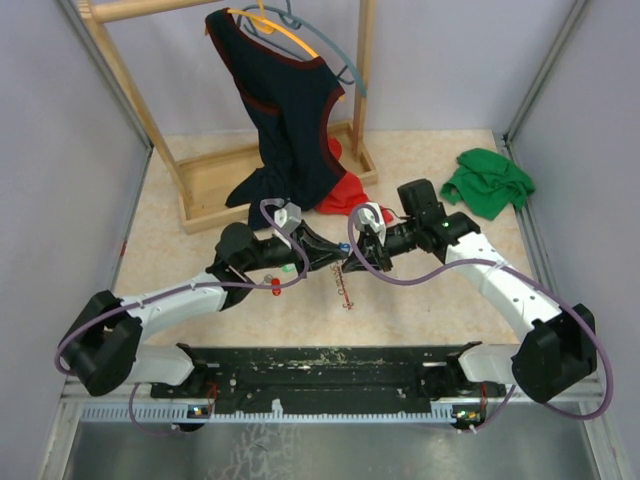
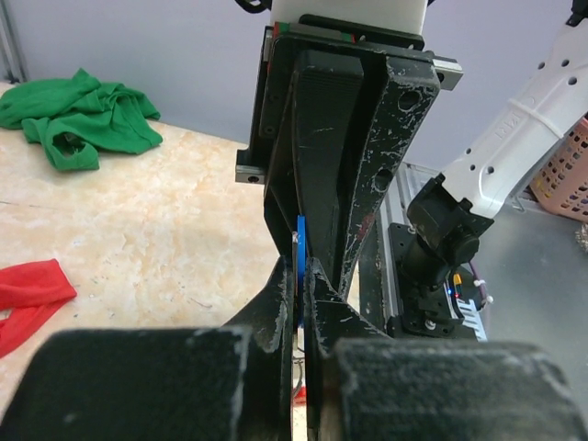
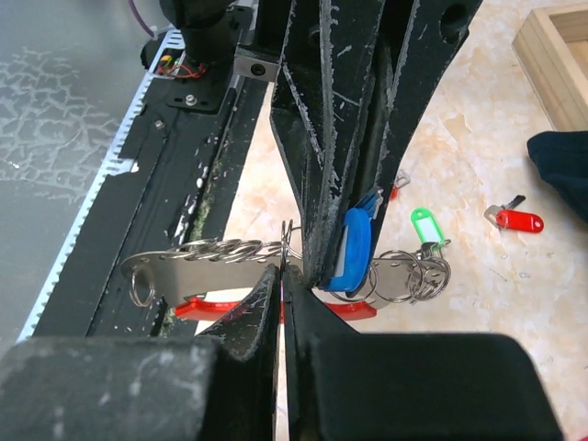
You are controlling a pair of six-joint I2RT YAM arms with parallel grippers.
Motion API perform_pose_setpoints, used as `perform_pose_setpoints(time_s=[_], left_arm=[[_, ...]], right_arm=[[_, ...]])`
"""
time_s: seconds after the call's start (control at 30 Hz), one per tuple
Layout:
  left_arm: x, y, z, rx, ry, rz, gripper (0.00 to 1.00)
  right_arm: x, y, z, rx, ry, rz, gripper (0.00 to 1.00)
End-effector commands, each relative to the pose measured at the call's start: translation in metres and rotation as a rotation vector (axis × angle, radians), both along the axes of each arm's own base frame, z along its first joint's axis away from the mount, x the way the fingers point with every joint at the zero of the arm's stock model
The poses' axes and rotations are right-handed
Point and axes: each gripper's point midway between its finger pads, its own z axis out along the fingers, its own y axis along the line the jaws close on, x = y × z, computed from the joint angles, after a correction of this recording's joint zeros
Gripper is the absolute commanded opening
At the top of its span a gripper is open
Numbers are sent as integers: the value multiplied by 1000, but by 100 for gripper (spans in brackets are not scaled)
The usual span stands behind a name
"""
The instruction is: Remove the keys from the keyring
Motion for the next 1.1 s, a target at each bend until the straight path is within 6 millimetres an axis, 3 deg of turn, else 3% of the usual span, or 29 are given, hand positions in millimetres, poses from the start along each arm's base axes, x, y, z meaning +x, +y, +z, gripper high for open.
perform_pose_setpoints(time_s=[0.0,0.23,0.67,1.07], left_arm=[[0,-1,18,-64,-37,-3,0],[-8,4,16,-65,-82,-18,0],[-14,2,14,-57,-97,-60,0],[-16,-2,11,-51,-77,-81,0]], right_arm=[[-2,8,22,60,-26,19,5],[0,2,21,33,-25,-4,28],[2,-20,50,74,-43,-33,40],[5,-12,66,143,73,-24,46]])
